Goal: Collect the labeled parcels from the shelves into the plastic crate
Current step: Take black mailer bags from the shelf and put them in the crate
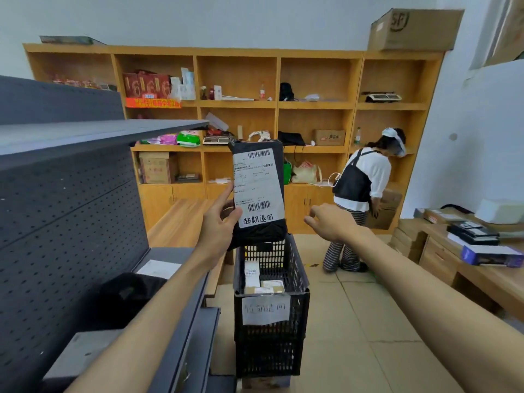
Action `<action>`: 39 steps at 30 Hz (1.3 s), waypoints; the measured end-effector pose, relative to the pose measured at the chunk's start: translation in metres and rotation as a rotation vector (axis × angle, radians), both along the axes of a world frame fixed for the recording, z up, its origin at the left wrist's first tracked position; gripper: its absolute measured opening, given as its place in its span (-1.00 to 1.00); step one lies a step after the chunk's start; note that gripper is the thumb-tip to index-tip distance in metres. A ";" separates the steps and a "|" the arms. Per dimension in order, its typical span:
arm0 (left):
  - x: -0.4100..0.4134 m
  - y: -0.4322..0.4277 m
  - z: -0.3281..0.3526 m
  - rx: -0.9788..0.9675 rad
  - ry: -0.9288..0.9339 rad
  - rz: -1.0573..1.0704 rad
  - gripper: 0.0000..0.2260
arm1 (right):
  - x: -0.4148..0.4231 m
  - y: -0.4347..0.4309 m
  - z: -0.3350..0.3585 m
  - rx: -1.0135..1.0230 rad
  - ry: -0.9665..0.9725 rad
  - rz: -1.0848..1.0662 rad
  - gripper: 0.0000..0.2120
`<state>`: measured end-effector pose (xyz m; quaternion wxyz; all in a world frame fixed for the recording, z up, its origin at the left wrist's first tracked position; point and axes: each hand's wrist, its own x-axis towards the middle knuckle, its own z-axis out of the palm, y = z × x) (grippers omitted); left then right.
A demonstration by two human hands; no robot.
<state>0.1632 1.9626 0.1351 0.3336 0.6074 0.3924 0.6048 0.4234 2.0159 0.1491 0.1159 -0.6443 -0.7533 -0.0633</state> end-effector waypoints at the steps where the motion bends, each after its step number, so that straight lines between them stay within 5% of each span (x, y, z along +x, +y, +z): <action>1: 0.002 0.017 -0.003 -0.010 0.001 -0.006 -0.49 | 0.002 0.013 -0.005 -0.015 0.000 -0.012 -0.64; 23: 0.083 0.406 -0.050 -0.145 0.085 0.014 -0.50 | 0.076 0.411 -0.048 -0.043 0.087 -0.001 -0.67; 32: 0.084 0.522 -0.114 -0.303 0.081 0.043 -0.52 | 0.079 0.532 -0.109 -0.223 0.103 0.011 -0.72; 39: 0.084 0.593 -0.173 -0.490 0.099 -0.010 -0.54 | 0.065 0.587 -0.167 -0.410 0.298 -0.036 -0.72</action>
